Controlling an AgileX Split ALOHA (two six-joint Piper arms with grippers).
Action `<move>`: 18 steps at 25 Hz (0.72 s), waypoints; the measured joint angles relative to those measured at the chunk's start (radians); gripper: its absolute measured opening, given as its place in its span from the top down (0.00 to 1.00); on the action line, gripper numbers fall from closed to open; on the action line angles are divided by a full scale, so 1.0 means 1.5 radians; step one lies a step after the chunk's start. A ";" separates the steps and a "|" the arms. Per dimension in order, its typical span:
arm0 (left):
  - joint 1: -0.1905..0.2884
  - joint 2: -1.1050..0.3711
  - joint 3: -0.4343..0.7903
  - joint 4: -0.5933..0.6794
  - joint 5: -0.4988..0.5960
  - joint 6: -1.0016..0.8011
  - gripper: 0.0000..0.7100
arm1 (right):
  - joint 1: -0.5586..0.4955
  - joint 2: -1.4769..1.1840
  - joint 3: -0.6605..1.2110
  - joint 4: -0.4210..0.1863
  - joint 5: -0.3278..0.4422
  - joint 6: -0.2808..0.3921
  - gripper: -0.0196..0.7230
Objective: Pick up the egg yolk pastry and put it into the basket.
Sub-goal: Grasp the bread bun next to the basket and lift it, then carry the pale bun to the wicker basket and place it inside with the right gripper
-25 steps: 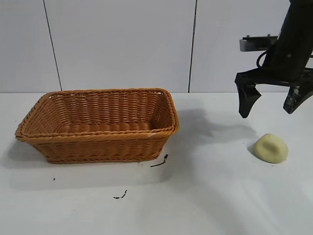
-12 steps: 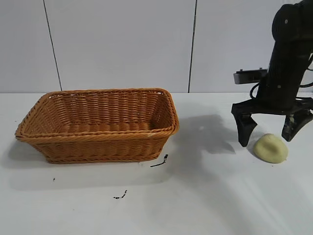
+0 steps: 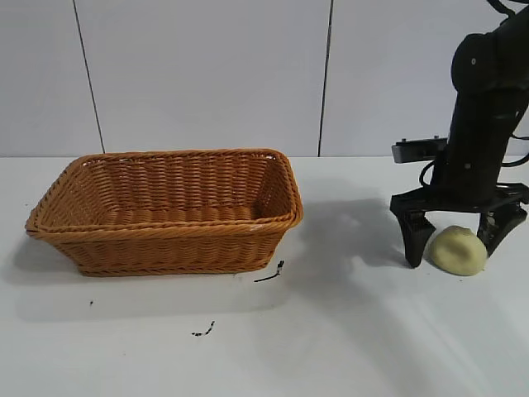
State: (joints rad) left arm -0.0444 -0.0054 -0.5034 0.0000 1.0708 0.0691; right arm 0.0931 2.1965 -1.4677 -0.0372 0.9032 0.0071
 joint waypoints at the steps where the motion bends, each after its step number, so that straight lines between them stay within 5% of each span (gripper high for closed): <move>1: 0.000 0.000 0.000 0.000 0.000 0.000 0.02 | 0.000 0.000 0.000 -0.007 0.002 0.000 0.32; 6: 0.000 0.000 0.000 0.000 0.000 0.000 0.02 | 0.000 -0.001 -0.003 -0.019 0.011 0.003 0.75; 11: 0.000 0.000 0.000 0.000 0.000 0.000 0.02 | 0.000 -0.019 -0.030 -0.025 0.043 0.003 0.81; 18: 0.000 0.000 0.000 0.000 0.000 0.000 0.02 | 0.000 -0.081 -0.182 -0.022 0.180 0.003 0.81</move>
State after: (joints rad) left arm -0.0444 -0.0054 -0.5034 0.0000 1.0708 0.0691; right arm 0.0931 2.0750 -1.7404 -0.0698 1.1738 0.0115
